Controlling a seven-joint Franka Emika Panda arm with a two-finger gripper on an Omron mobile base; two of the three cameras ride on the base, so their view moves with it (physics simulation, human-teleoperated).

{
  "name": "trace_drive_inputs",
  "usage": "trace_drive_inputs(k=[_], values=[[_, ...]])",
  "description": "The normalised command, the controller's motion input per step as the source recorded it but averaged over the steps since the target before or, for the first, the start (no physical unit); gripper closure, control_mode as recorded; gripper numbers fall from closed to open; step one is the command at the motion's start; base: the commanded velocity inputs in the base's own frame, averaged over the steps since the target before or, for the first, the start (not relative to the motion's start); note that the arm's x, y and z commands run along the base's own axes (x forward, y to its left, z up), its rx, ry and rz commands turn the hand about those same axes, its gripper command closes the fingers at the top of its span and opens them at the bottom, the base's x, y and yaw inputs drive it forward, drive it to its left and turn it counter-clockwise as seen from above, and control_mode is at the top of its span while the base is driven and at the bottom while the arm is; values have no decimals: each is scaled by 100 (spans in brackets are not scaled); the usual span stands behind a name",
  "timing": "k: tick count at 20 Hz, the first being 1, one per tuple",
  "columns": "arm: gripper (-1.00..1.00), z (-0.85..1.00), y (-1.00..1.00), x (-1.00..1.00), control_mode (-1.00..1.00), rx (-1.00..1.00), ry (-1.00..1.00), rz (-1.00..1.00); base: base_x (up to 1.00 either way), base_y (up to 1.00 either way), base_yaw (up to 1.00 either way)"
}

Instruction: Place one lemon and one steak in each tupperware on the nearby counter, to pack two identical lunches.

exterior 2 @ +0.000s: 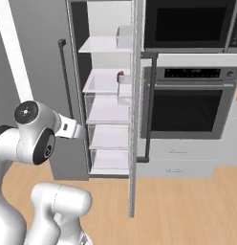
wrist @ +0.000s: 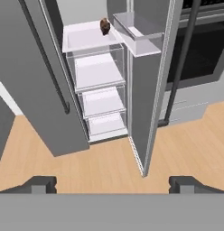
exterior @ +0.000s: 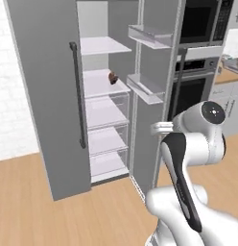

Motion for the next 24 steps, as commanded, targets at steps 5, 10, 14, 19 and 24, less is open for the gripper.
trace_drive_inputs(k=[5, 10, 14, 19, 24], values=[[-100, 0, 0, 0, 100, 0, 0, 0, 58, 5, -22], [-100, 0, 0, 0, 100, 0, 0, 0, 55, 52, -22], [-100, 0, 0, 0, 100, 0, 0, 0, 33, 85, -18], [-100, 0, 0, 0, 100, 0, 0, 0, 47, 25, -23], [-100, 0, 0, 0, 100, 0, 0, 0, 55, 1, -22]])
